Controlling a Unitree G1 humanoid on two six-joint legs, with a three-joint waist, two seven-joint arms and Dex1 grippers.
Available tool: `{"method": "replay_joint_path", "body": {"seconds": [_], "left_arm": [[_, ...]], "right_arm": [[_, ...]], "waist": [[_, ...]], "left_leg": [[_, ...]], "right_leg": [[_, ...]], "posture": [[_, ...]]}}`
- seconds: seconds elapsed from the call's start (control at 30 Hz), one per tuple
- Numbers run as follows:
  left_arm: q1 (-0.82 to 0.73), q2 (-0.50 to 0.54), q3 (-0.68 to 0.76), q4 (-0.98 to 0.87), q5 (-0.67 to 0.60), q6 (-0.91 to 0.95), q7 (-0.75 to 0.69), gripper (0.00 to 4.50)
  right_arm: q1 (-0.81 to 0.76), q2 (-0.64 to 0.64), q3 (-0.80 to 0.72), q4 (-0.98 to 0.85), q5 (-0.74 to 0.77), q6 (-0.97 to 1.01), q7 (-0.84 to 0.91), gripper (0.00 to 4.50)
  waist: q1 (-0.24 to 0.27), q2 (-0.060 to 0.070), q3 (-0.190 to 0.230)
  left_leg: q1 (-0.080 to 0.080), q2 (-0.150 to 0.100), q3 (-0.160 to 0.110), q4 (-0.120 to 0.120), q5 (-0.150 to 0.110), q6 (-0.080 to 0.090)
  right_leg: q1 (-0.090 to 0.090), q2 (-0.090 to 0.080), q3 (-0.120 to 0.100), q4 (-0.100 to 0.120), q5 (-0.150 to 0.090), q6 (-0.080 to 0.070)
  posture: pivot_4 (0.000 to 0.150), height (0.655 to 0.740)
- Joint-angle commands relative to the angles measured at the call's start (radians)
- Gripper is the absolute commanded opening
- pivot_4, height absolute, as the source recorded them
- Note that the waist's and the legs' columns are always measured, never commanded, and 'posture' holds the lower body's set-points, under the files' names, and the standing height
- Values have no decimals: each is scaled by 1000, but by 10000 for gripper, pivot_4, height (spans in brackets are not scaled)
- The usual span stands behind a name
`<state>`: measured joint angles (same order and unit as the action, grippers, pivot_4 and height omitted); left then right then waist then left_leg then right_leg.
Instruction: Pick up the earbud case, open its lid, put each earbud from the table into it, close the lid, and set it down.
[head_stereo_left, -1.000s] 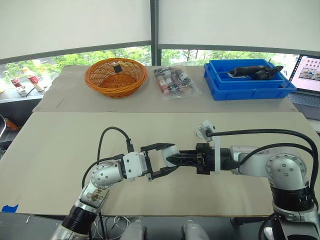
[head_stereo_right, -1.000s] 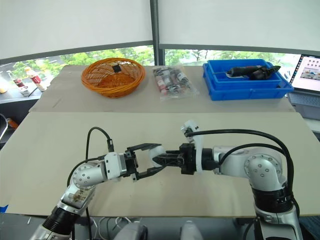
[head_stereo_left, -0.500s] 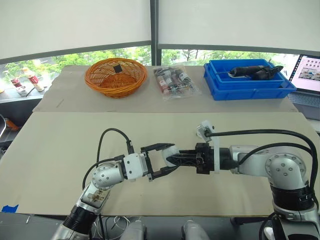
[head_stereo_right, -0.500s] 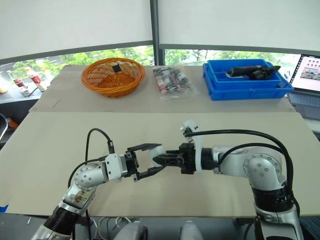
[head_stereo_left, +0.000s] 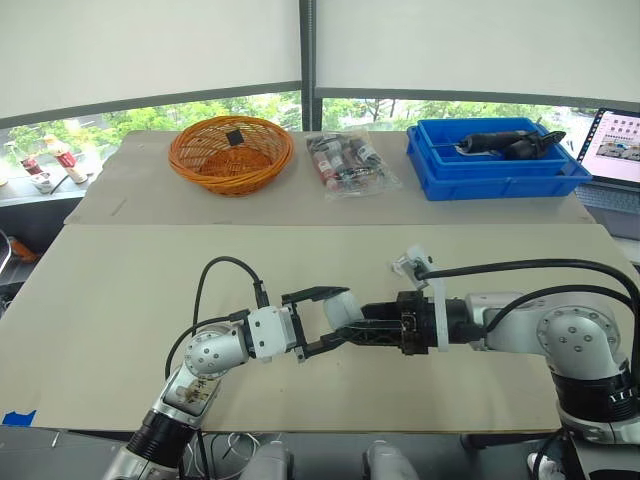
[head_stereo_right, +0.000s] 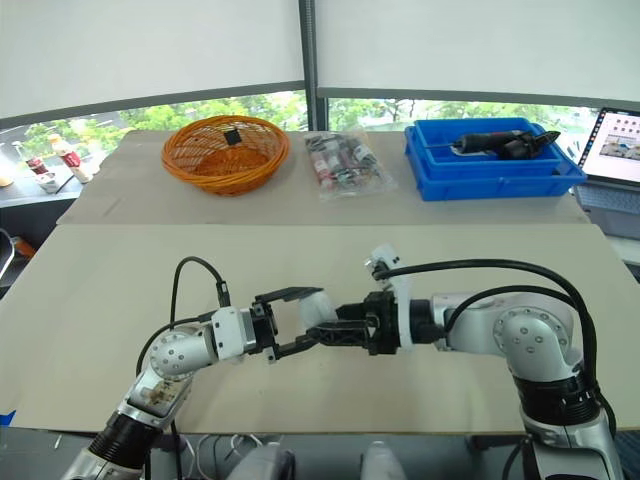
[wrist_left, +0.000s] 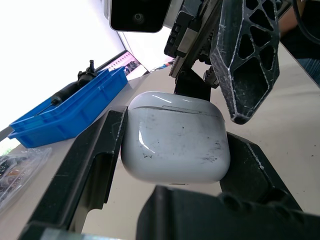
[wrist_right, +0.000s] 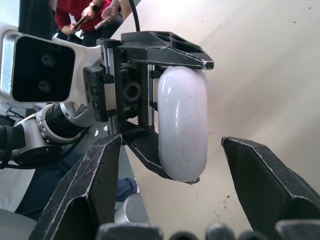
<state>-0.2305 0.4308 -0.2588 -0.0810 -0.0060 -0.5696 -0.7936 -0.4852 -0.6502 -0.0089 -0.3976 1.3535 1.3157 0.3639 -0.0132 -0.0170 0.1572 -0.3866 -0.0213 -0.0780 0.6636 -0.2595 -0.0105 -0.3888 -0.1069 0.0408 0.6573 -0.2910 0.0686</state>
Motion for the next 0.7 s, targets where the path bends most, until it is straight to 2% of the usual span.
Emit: {"method": "replay_joint_path", "body": {"seconds": [0.03, 0.1, 0.2, 0.4, 0.53, 0.57, 0.6, 0.67, 0.7], "left_arm": [[-17, -2, 0, -15, -15, -31, 11, 26718], [-16, 0, 0, -17, -15, -31, 11, 26718], [-14, 1, 0, -23, -16, -31, 10, 26718], [-14, -3, 2, -24, -13, -35, 17, 26718], [-15, -12, 2, -27, -15, -42, 26, 26718], [-13, -15, 7, -31, -12, -33, 35, 34718], [-12, -14, 10, -34, -13, -21, 36, 37025], [-9, 9, 9, -23, -11, 12, 17, 44698], [-8, 19, 8, -18, -10, 23, 9, 45000]], "right_arm": [[-5, 10, -6, -4, 14, -7, 0, 35498], [-3, 17, -5, 3, 16, -6, -5, 35498], [-5, 28, -4, 9, 13, -7, -8, 27970], [-11, 33, 1, 9, 6, -4, 4, 7455], [-14, 38, 3, 9, 4, -7, 6, 7442], [-14, 38, 4, 9, 3, -7, 7, 7442], [-16, 38, 5, 8, 0, -8, 9, 7442], [-20, 34, 9, 3, -9, -9, 16, 7441], [-22, 32, 11, 1, -13, -10, 19, 7441]], "waist": [[1, 0, 0], [0, 0, 0], [0, 0, 0], [0, 0, 0], [0, 0, 0], [0, 0, 0], [0, 0, 0], [0, 0, 0], [0, 0, 0]], "left_leg": [[0, 0, 0, 0, 0, 0], [0, 0, 0, 0, 0, 0], [0, 0, 0, 0, 0, 0], [0, 0, 0, 0, 0, 0], [0, 0, 0, 0, 0, 0], [0, 0, 0, 0, 0, 0], [0, 0, 0, 0, 0, 0], [0, 0, 0, 0, 0, 0], [0, 0, 0, 0, 0, 0]], "right_leg": [[0, 0, 0, 0, 0, 0], [0, 0, 0, 0, 0, 0], [0, 0, 0, 0, 0, 0], [0, 0, 0, 0, 0, 0], [0, 0, 0, 0, 0, 0], [0, 0, 0, 0, 0, 0], [0, 0, 0, 0, 0, 0], [0, 0, 0, 0, 0, 0], [0, 0, 0, 0, 0, 0]], "posture": [[1500, 7400], [1500, 7400], [1500, 7400], [1500, 7400], [1500, 7400], [1500, 7400], [1500, 7400], [1500, 7400], [1500, 7400]]}}
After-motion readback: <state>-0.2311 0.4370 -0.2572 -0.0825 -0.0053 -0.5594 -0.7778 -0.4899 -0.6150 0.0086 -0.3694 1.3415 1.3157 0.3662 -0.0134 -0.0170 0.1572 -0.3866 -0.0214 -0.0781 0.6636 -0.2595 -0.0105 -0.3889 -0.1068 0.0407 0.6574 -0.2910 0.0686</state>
